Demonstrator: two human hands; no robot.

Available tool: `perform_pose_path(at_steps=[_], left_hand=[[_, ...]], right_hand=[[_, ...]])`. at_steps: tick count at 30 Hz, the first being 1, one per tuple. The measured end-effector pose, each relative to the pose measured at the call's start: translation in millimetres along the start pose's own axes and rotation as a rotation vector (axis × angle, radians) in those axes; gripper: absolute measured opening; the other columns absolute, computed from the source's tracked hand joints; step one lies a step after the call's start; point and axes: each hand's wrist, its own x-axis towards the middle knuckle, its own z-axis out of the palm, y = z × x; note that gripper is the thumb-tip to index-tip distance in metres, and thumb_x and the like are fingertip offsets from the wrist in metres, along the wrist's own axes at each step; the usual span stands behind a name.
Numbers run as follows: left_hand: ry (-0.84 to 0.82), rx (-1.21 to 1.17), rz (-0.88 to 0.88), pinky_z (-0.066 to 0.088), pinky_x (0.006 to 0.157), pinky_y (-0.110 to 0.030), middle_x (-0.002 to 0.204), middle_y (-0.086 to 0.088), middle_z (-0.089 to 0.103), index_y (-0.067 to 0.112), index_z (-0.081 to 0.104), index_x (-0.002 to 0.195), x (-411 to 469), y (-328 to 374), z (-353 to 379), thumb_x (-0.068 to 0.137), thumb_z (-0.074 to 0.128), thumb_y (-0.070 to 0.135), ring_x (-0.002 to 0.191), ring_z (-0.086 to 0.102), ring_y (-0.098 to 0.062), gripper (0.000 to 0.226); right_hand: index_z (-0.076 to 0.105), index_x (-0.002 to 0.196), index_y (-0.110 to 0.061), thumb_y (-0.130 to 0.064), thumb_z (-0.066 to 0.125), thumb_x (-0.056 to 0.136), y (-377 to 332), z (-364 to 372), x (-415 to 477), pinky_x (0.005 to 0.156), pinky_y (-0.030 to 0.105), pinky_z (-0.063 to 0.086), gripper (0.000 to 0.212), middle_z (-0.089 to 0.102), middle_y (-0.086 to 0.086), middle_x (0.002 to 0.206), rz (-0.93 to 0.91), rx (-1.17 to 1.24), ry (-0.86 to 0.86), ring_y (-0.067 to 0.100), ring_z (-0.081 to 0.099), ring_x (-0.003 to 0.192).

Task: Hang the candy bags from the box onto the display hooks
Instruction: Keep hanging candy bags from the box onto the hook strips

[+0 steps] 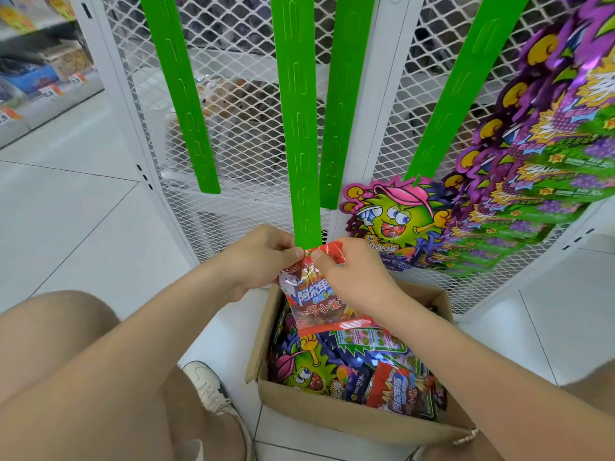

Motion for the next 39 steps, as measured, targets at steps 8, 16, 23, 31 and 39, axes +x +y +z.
perform_pose_path(at_steps=[8, 16, 23, 31, 39], left_hand=[[0.077, 0.332, 0.181, 0.038, 0.062, -0.030, 0.073, 0.001, 0.061, 0.002, 0.069, 0.092, 3, -6, -2, 0.107, 0.059, 0.018, 0.063, 0.049, -0.015, 0.024], [0.411, 1.195, 0.103, 0.055, 0.084, -0.043, 0.122, -0.014, 0.062, 0.004, 0.045, 0.132, -8, -34, 23, 0.105, 0.049, 0.046, 0.112, 0.066, -0.038, 0.050], [0.493, 1.457, -0.129, 0.056, 0.080, -0.037, 0.120, -0.008, 0.074, -0.016, 0.031, 0.151, 11, -41, 45, 0.102, 0.056, 0.038, 0.102, 0.075, -0.029, 0.077], [0.466, 1.382, -0.057, 0.022, 0.051, -0.026, 0.092, 0.003, 0.073, 0.015, 0.050, 0.111, 21, -40, 54, 0.103, 0.049, 0.039, 0.085, 0.076, -0.022, 0.025], [-0.104, 1.306, -0.066, 0.048, 0.082, -0.038, 0.128, -0.011, 0.059, 0.015, 0.053, 0.133, 12, -39, 68, 0.106, 0.045, 0.049, 0.116, 0.064, -0.034, 0.044]], right_hand=[[0.053, 0.056, -0.019, -0.043, 0.070, 0.095, 21, 8, -5, 0.062, 0.037, 0.042, 0.049, 0.050, 0.000, 0.054, -0.085, -0.257, -0.020, 0.026, 0.055, 0.065], [0.072, 0.105, 0.006, -0.013, 0.065, 0.091, 76, 9, 10, 0.088, 0.054, 0.060, 0.024, 0.074, 0.020, 0.093, 0.017, -0.508, -0.204, 0.034, 0.070, 0.092], [0.070, 0.118, -0.007, -0.028, 0.071, 0.096, 148, 24, 15, 0.093, 0.047, 0.057, 0.031, 0.071, 0.014, 0.117, 0.148, -0.585, -0.393, 0.032, 0.066, 0.107], [0.030, 0.156, -0.010, -0.057, 0.081, 0.084, 196, 78, -12, 0.088, 0.046, 0.060, 0.100, 0.064, 0.015, 0.127, 0.079, -0.828, -0.562, 0.036, 0.068, 0.111], [0.062, 0.126, -0.017, -0.025, 0.049, 0.104, 175, 48, -7, 0.069, 0.037, 0.049, 0.026, 0.059, 0.005, 0.083, -0.089, -0.703, -0.508, 0.034, 0.064, 0.090]])
